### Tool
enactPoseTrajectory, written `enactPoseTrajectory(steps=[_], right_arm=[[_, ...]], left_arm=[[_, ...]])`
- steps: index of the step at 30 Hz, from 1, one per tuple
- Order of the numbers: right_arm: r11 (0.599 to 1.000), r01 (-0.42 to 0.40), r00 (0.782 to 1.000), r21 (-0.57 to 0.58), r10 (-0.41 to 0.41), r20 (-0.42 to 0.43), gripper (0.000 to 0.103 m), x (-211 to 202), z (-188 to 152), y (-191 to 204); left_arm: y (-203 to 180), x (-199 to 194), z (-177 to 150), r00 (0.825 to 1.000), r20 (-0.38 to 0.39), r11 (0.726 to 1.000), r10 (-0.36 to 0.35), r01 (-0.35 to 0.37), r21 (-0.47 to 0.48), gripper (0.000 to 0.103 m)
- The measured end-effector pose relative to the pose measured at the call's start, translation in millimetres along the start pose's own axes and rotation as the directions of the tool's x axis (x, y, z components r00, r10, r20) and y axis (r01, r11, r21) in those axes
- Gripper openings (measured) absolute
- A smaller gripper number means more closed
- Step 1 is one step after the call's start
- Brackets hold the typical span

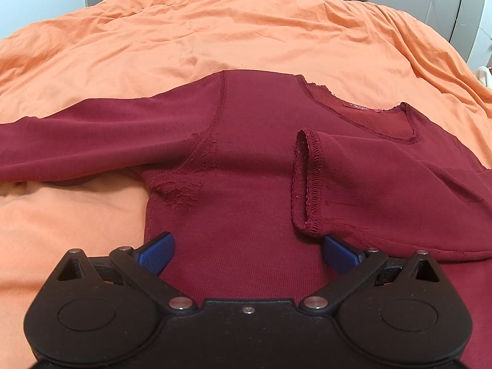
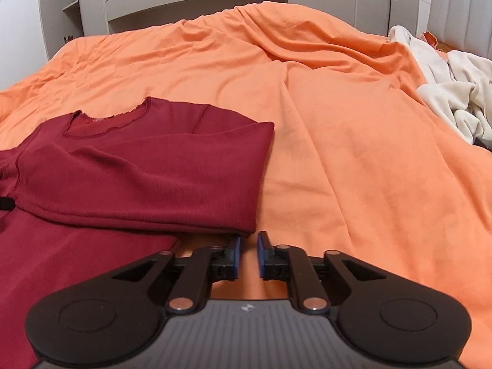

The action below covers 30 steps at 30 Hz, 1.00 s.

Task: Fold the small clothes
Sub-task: 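Carry the cuff across the sweater body with the right tool and release, then grasp the other sleeve's cuff with the left tool and lift it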

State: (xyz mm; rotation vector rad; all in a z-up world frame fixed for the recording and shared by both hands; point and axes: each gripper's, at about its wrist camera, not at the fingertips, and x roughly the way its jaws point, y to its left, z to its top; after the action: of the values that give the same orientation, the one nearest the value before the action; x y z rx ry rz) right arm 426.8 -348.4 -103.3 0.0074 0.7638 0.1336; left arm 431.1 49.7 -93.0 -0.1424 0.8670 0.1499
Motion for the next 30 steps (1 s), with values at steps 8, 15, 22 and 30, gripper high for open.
enactPoseTrajectory(steps=[8,15,22,30], right_arm=[[0.999,-0.012,1.000,-0.051,0.013,0.005,0.094,-21.3,2.4,-1.9],[0.998,-0.064,0.992,-0.024,0.066,0.108,0.103,-38.3,8.2,-4.3],[0.973,-0.225,0.953,-0.042,0.229,0.197,0.103,-47.8,7.0,16.2],[0.959,-0.204,0.950,-0.197,0.242,0.195,0.103,-44.5,-1.8,53.5]], left_arm=[[15.6,-22.9,8.6,0.994,0.030,0.988,-0.107,0.109,-0.106,0.102],[74.0,-64.7,16.0,0.993,0.115,0.957,-0.010,0.043,-0.286,0.102],[170.6,-100.5,21.0,0.964,0.200,0.834,0.173,-0.035,-0.551,0.102],[266.5,-107.0,14.9,0.909,0.213,0.706,0.358,-0.114,-0.699,0.102]])
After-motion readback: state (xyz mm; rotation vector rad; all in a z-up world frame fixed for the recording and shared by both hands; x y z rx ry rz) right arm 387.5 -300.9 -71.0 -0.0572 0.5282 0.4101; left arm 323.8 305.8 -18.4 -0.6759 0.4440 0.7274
